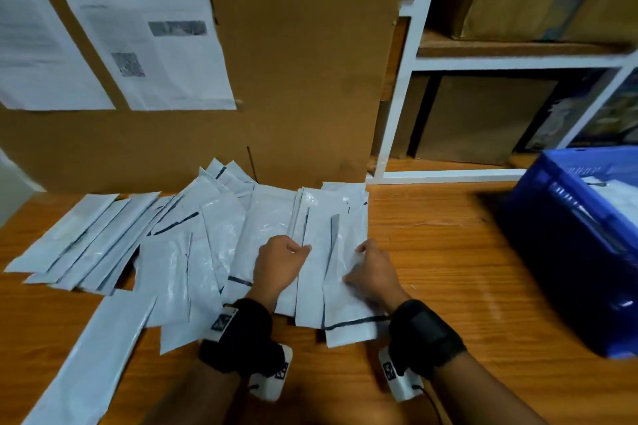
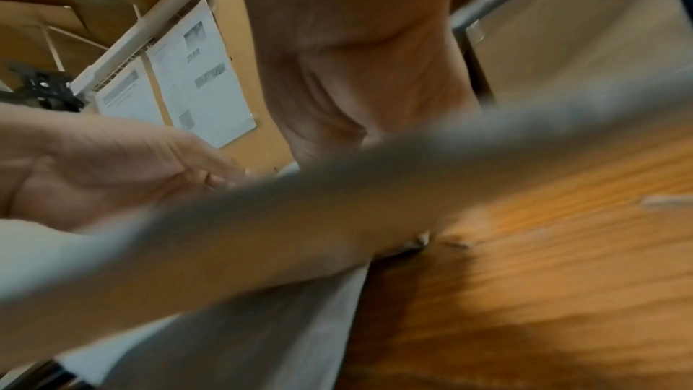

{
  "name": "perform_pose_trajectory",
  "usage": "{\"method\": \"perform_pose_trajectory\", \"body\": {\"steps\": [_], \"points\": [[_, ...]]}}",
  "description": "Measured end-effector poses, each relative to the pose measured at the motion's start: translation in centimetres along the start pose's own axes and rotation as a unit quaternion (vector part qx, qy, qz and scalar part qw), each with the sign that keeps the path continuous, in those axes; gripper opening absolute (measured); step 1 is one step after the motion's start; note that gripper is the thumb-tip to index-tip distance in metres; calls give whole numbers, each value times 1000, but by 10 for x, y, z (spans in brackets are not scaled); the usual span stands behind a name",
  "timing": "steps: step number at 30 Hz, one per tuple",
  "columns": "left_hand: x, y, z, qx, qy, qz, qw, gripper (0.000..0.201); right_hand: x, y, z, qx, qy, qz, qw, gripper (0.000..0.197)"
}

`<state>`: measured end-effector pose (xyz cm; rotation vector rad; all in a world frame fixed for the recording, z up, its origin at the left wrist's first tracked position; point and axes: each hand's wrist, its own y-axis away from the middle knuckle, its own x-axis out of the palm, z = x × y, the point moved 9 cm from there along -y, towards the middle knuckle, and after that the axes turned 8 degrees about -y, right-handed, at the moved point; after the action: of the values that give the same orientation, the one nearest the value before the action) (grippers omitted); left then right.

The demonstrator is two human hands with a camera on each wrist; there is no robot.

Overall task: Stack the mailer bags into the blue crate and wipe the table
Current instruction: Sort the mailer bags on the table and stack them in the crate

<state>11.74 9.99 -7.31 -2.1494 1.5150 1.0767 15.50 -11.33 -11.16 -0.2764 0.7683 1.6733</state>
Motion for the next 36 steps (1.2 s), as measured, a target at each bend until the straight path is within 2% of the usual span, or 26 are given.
{"method": "perform_pose_trajectory", "body": {"steps": [4,7,9,12,15,18,24,28,31,36], "points": [[9,2,-15,39,-113,13,993,34,-41,6,-18,-13,-34,-71,997,39],[12,7,-25,78,-102,0,992,30,-73,18,-41,-16,-75,-138,987,32],[7,13,-35,104,-58,-25,993,23,-81,22,-59,5,-75,-155,985,32],[2,23,-52,134,-6,-51,990,10,-74,28,-81,38,-87,-101,990,49],[0,30,-67,149,18,-87,985,11,-73,35,-83,27,-93,-41,994,71],[-1,44,-85,168,42,-110,979,13,-88,45,-85,22,-94,-51,994,72],[9,82,-142,231,76,-74,967,23,-163,85,-65,-122,-100,-160,974,52],[21,121,-197,269,110,-86,953,30,-234,128,-53,-197,-112,-227,947,46],[47,157,-241,305,146,-75,938,39,-288,156,-69,-230,-147,-261,926,43],[105,216,-308,333,190,-46,922,28,-375,196,-120,-258,-174,-317,896,47]]}}
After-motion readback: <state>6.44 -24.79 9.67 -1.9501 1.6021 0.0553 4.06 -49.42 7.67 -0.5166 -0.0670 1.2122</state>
